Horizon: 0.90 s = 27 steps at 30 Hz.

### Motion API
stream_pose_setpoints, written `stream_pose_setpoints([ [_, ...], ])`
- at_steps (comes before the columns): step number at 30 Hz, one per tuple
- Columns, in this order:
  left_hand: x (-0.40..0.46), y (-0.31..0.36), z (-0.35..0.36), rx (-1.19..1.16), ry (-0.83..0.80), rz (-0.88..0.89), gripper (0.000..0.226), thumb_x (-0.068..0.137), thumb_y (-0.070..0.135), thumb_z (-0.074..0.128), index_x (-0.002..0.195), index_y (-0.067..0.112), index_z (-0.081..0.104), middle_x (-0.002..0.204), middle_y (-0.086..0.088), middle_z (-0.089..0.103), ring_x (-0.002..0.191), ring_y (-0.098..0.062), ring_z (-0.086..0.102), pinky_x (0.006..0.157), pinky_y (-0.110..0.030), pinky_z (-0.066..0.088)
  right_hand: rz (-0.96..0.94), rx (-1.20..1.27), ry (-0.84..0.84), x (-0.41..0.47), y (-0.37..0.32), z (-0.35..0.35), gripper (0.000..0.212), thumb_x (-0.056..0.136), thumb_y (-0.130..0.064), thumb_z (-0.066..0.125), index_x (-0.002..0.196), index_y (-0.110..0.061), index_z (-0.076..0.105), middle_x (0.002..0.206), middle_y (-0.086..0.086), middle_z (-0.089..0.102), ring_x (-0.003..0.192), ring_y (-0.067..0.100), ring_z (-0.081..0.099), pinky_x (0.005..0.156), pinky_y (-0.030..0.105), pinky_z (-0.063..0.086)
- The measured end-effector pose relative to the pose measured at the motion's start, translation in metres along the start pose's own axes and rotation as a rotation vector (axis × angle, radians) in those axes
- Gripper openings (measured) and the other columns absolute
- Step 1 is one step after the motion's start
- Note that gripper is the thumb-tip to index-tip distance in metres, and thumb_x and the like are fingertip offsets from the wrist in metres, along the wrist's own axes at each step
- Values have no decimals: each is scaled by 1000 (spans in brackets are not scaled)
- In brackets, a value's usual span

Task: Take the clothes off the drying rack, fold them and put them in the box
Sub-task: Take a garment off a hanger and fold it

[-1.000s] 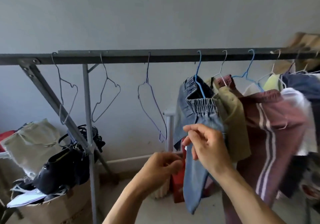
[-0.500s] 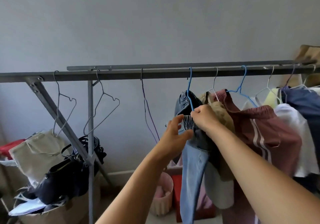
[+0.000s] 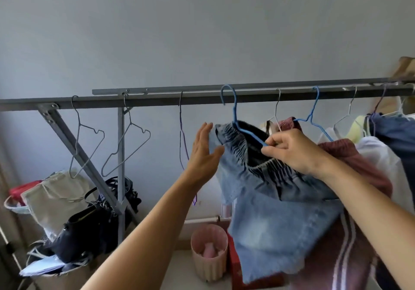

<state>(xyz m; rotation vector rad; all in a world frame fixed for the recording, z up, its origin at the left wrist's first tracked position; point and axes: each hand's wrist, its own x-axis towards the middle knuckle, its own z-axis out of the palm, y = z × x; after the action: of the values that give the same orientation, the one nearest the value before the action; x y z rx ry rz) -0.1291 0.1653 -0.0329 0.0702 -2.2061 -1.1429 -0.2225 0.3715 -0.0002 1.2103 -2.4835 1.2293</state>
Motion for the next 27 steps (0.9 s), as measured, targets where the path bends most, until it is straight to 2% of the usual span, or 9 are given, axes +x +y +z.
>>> stream_pose_setpoints([
  [3, 9, -3, -1, 271, -109, 78, 62, 94, 37, 60, 148, 28, 31, 156, -3, 33, 145, -19, 25, 121, -45, 18, -51, -30, -151, -21, 2, -17, 15, 86, -27, 73, 83, -12, 72, 77, 36, 63, 56, 31, 55, 67, 34, 38],
  [5, 10, -1, -2, 265, -252, 121, 32, 88, 46, 66, 115, 30, 57, 111, 1, 66, 104, -14, 60, 97, -42, 48, -89, -45, -167, -32, 0, -26, 15, 84, -25, 74, 84, -10, 73, 81, 33, 66, 60, 38, 60, 68, 32, 42],
  [8, 5, -2, -1, 43, -292, 162, 18, 91, 24, 67, 78, 21, 56, 68, 7, 58, 62, -7, 52, 62, -26, 45, -120, -67, -145, -44, -5, -37, 28, 82, -35, 73, 73, -8, 74, 63, 12, 66, 53, 17, 57, 59, 17, 41],
  [11, -2, -11, -12, -15, -233, 159, 17, 93, 19, 65, 82, 9, 58, 70, -1, 57, 66, -12, 53, 63, -31, 45, -113, -140, -114, -54, 0, -51, 76, 77, -72, 57, 56, 1, 50, 53, 5, 34, 49, 14, 34, 52, 18, 28],
  [14, -12, -15, -28, -79, -207, 105, 19, 97, 16, 58, 78, 11, 57, 64, 7, 58, 61, -7, 55, 58, -23, 47, -103, -310, -60, -62, 18, -60, 68, 64, -88, 47, 52, -22, 50, 56, -8, 39, 54, 9, 39, 67, 28, 33],
  [17, -17, -22, -41, -59, -143, 74, 26, 99, 21, 55, 78, 6, 59, 65, 4, 57, 59, -8, 52, 55, -25, 43, -101, -422, 7, -69, 33, -52, 46, 63, -91, 46, 68, -48, 60, 72, -19, 55, 67, -4, 50, 83, 30, 37],
  [20, -21, -36, -56, 12, -2, 30, 32, 98, 28, 56, 82, 2, 62, 67, -2, 57, 61, -11, 49, 58, -29, 40, -115, -407, 41, -74, 40, -43, 31, 67, -77, 50, 68, -46, 54, 75, -10, 53, 70, 0, 54, 72, 28, 41],
  [24, -25, -45, -69, -65, 245, -38, 30, 99, 27, 55, 72, 17, 60, 55, 14, 57, 53, -1, 46, 54, -20, 39, -133, -332, 87, -77, 53, -27, 45, 73, -86, 43, 66, -44, 59, 75, -10, 53, 70, 5, 56, 69, 34, 47],
  [27, -25, -46, -58, -1, 146, -25, 33, 95, 48, 53, 80, 20, 62, 68, 9, 61, 65, -11, 52, 63, -33, 46, -90, -362, 6, -65, 46, -1, 50, 75, -79, 43, 72, -34, 66, 82, -16, 59, 78, 3, 57, 74, 36, 48],
])
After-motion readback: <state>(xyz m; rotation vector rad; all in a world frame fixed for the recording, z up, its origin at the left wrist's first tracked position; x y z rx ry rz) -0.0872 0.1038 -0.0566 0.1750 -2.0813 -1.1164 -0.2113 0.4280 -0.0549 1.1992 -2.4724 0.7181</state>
